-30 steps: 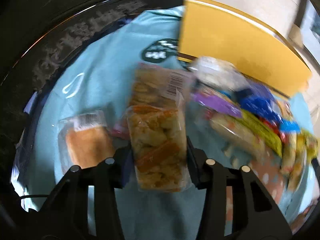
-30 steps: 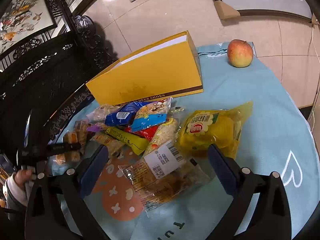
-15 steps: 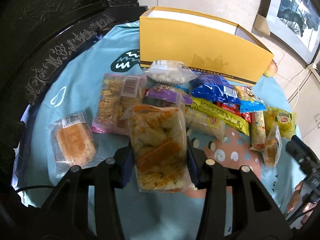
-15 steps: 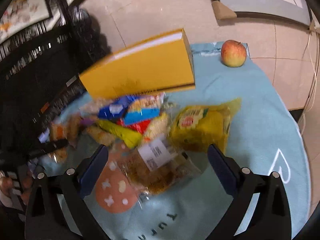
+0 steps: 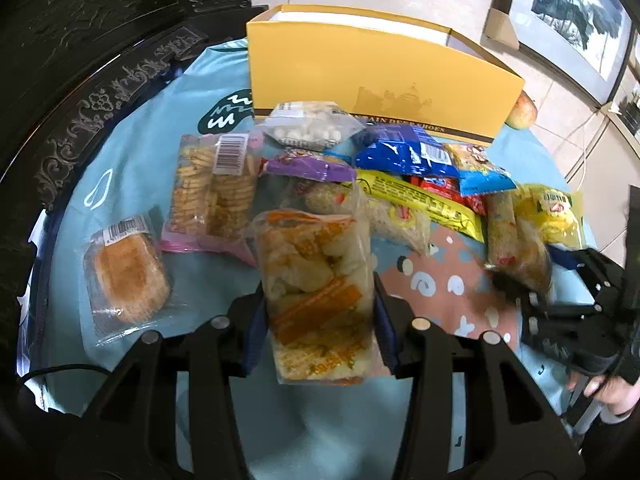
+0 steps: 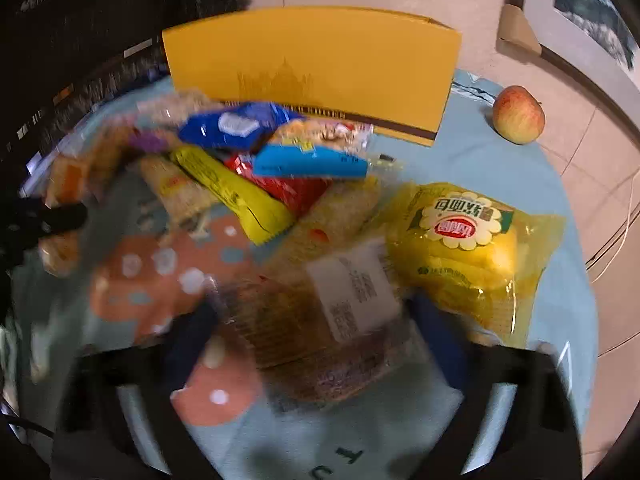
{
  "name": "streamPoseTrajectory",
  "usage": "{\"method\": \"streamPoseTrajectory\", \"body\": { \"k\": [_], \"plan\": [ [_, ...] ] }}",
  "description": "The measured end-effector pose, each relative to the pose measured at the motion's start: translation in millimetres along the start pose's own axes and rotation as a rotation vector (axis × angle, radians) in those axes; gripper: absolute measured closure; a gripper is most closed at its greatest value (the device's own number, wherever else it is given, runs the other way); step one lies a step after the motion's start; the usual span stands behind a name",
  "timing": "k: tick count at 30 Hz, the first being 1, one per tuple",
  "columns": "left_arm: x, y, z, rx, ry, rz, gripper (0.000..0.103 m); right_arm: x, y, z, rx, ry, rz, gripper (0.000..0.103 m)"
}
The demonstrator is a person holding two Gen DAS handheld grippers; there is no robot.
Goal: Organize snacks
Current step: 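Grasp the clear bag of puffed snacks with the left gripper while the right grasps a clear bread bag, then carry both bags into the yellow box while both grippers open to release them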
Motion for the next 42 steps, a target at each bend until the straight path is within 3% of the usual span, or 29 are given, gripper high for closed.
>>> {"method": "streamPoseTrajectory", "body": {
  "k": [3,14,23,26,30,34,42],
  "plan": [
    [4,1,2,0.004,-0.005,-0.014,0.057,6,-3,12,-0.015,0.064,-0.03,0.056],
    [24,23,26,0.058,-0.031,-0.077,0.057,27,20,68,0.107,0.138,-0.105,0.057],
    [58,87,56,0.161,-0.054,-0.154,0.057,47,95,112,0.266,0.161,-0.156,0.057],
    [63,118,52,0.17,-0.068,-0.156,0.057,59,132,104,0.287,0.153,-0.194,0.057],
    [57,160,40,0.178,-0.029,-0.119,0.057,66,172,87,0.311,0.159,-0.225,0.057],
    [50,195,25,0.183,0.003,-0.105,0.057,66,201,65,0.321,0.169,-0.241,0.057],
    [35,246,-29,0.189,-0.024,-0.04,0.057,61,236,10,0.291,0.138,-0.258,0.057]
  ]
}}
Point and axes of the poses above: each gripper's, at about its wrist camera, not at the fingertips, and z roughly against the way its jaws point, x to its right, y to its top, the point moved 7 cm from there along -z, roughly the way its jaws point, and after that the axes turned 13 degrees about -y, right-handed, at the moved point
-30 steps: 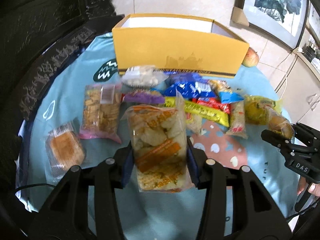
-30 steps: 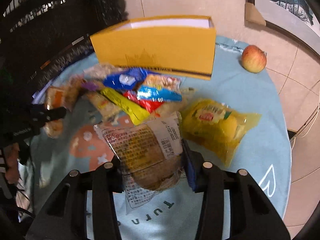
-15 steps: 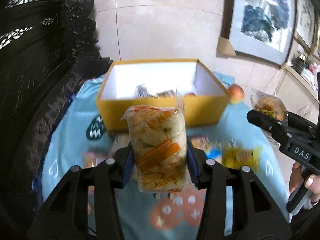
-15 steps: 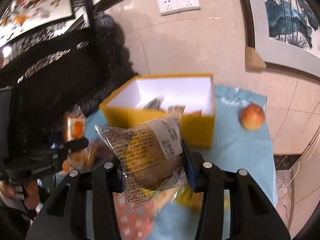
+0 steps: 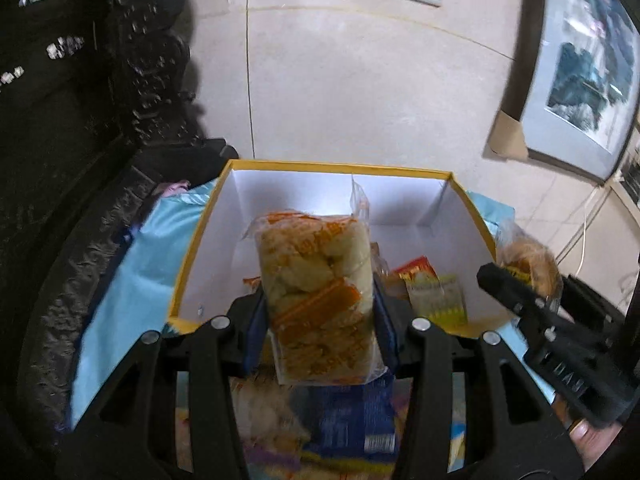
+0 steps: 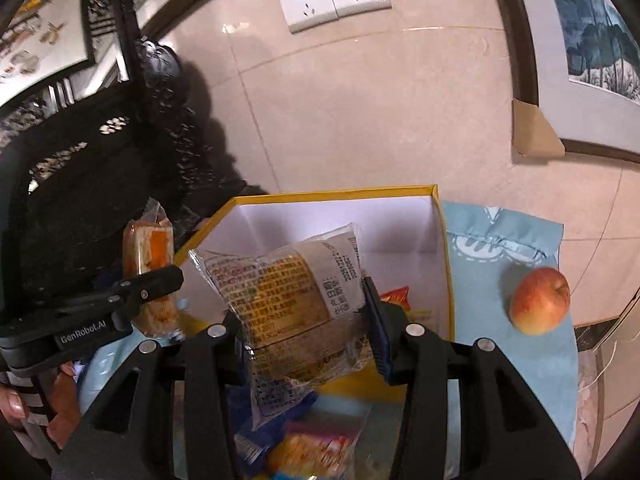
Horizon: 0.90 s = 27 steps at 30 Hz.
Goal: Organize snacks
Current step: 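Carry both bags into the yellow box while both grippers open to release them, then grasp the wrapped round bread cake with the left gripper while the right grasps the yellow soft-bread bag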
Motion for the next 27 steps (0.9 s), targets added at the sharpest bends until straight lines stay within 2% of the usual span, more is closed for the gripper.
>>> {"method": "streamPoseTrajectory", "body": {
  "k": [4,6,7,8,9,11,16,18,27],
  "plan": [
    [-12,9,-30,-0.009,0.004,0.049,0.056,-2,-1,-25,-0.02,-0.028,0.012,0.057],
    [-16,7,-44,-0.036,-0.02,0.085,0.053,-4,-4,-36,-0.039,-0.048,0.035,0.055],
    [-18,6,-49,-0.043,-0.019,0.1,0.046,-6,-8,-40,-0.052,-0.055,0.049,0.054],
    [-20,5,-52,-0.043,-0.004,0.115,0.022,-6,-10,-44,-0.066,-0.075,0.066,0.052],
    [-21,6,-51,-0.027,0.011,0.12,0.011,-6,-11,-46,-0.065,-0.094,0.074,0.049],
    [-19,8,-45,0.01,0.023,0.103,0.011,-5,-13,-42,-0.044,-0.086,0.068,0.047],
    [-9,3,-29,-0.001,0.04,0.049,0.011,4,-14,-22,-0.033,-0.051,0.014,0.046],
    [-6,-3,-19,-0.007,0.054,0.023,0.011,12,-18,-8,-0.031,-0.051,-0.008,0.039],
    [-27,-52,45,-0.032,0.135,0.026,0.01,30,-55,64,-0.013,0.002,-0.092,0.031]
  ]
}}
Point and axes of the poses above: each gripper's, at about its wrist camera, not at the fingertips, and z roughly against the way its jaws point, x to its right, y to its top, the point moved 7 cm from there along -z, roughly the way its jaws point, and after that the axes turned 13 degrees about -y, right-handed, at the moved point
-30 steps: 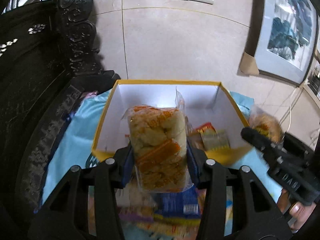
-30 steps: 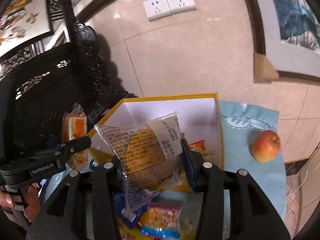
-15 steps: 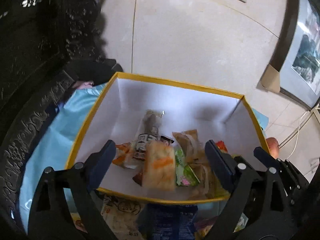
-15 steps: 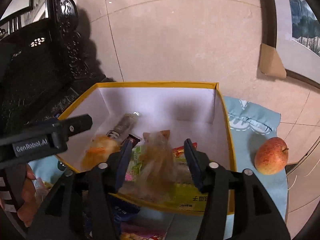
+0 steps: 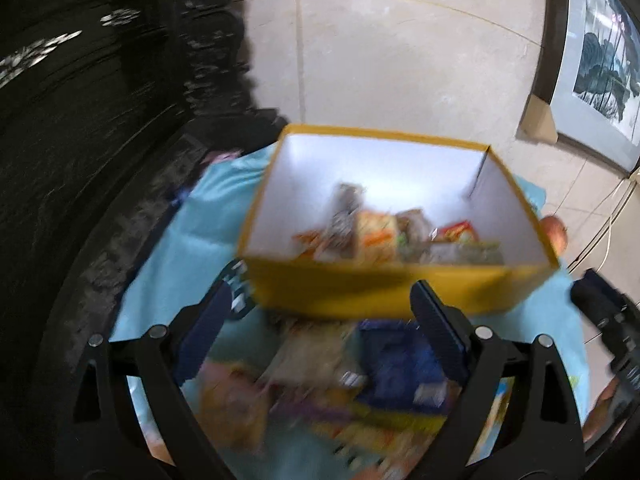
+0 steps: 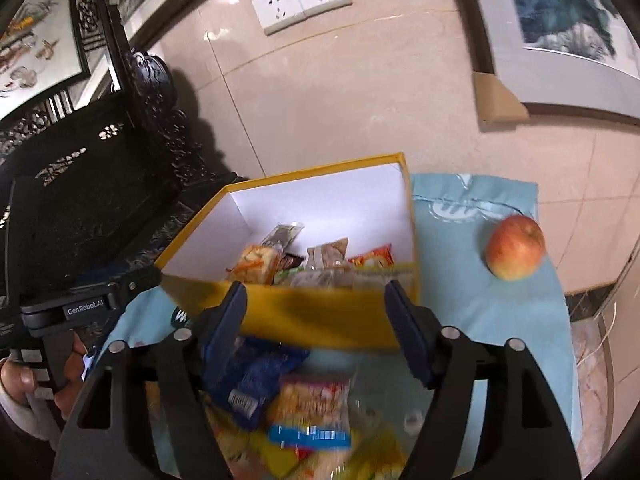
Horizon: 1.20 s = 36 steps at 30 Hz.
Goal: Organize snacks
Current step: 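Grasp the wrapped round bread cake with the left gripper while the right grasps the yellow soft-bread bag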
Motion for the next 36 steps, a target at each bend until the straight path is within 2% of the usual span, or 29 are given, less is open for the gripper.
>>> {"method": "streamPoseTrajectory", "body": {
  "k": [6,10,14,21,27,34,35,36],
  "plan": [
    [-43,-69,39,-0.037,0.075,0.027,0.01,1,-41,37,0.014,0.027,-0.019,0.03],
    [-71,-108,53,-0.066,0.106,0.084,0.01,2,-70,41,-0.02,0.074,-0.078,0.029],
    [-100,-135,56,-0.102,0.167,0.219,0.01,1,-93,35,-0.064,0.108,-0.112,0.029],
    [-115,-166,40,-0.2,0.243,0.299,0.01,9,-109,22,-0.118,0.164,-0.164,0.029],
    [-132,-183,21,-0.27,0.287,0.355,0.01,18,-111,18,-0.137,0.145,-0.188,0.029],
    [-150,-200,-4,-0.324,0.267,0.421,0.01,28,-108,18,-0.113,0.097,-0.19,0.028],
    [-150,-199,-4,-0.306,0.265,0.416,0.011,29,-108,17,-0.116,0.086,-0.19,0.028],
    [-150,-198,-5,-0.298,0.259,0.414,0.016,31,-108,15,-0.121,0.074,-0.192,0.028]
  ]
}}
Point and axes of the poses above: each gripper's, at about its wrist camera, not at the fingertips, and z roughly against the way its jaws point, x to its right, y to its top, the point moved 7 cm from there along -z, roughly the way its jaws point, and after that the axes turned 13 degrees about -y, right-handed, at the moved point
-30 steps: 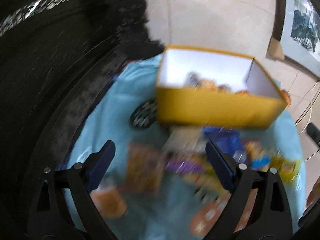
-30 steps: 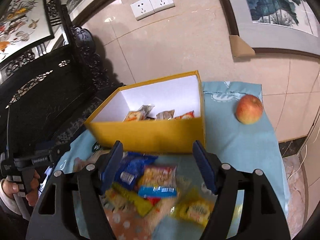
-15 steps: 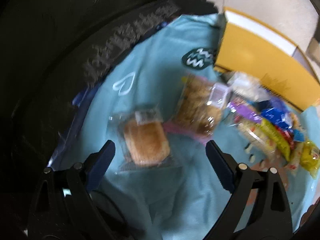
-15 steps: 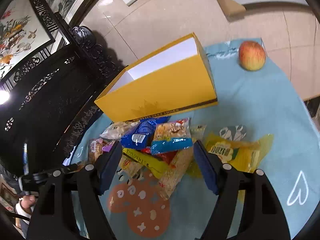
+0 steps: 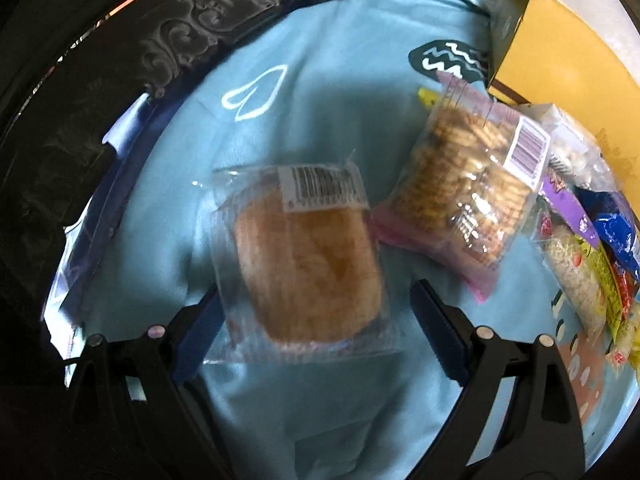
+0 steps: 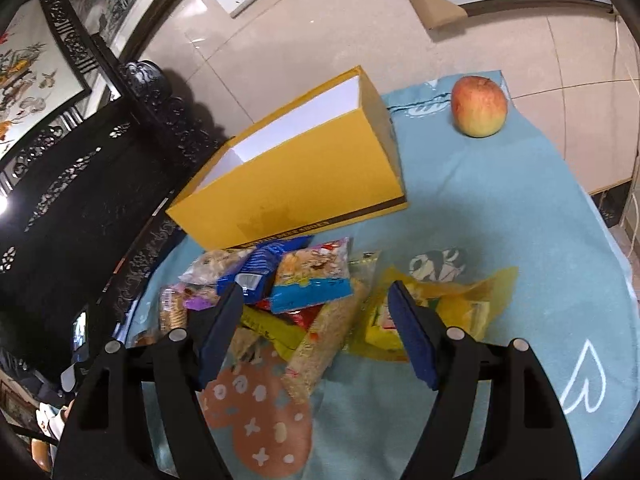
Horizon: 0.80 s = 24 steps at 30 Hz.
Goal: Organize snacks
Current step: 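Grasp the wrapped round bread cake with the left gripper while the right grasps the yellow soft-bread bag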
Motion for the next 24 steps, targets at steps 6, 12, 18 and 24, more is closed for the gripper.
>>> {"method": "streamPoseTrajectory", "body": {
  "k": [6,12,18,24],
  "plan": [
    [14,-6,21,0.083,-0.057,-0.091,0.049,15,-1,-7,-0.03,-0.103,0.049,0.027],
    [19,-19,46,0.115,-0.128,-0.151,0.049,49,-2,-6,-0.072,-0.239,0.098,0.027],
    [30,-28,64,0.123,-0.188,-0.193,0.049,47,-3,-6,-0.1,-0.281,0.436,0.027],
    [48,-31,64,0.12,-0.211,-0.229,0.049,39,-18,-35,-0.17,-0.299,0.71,0.027]
  ]
}}
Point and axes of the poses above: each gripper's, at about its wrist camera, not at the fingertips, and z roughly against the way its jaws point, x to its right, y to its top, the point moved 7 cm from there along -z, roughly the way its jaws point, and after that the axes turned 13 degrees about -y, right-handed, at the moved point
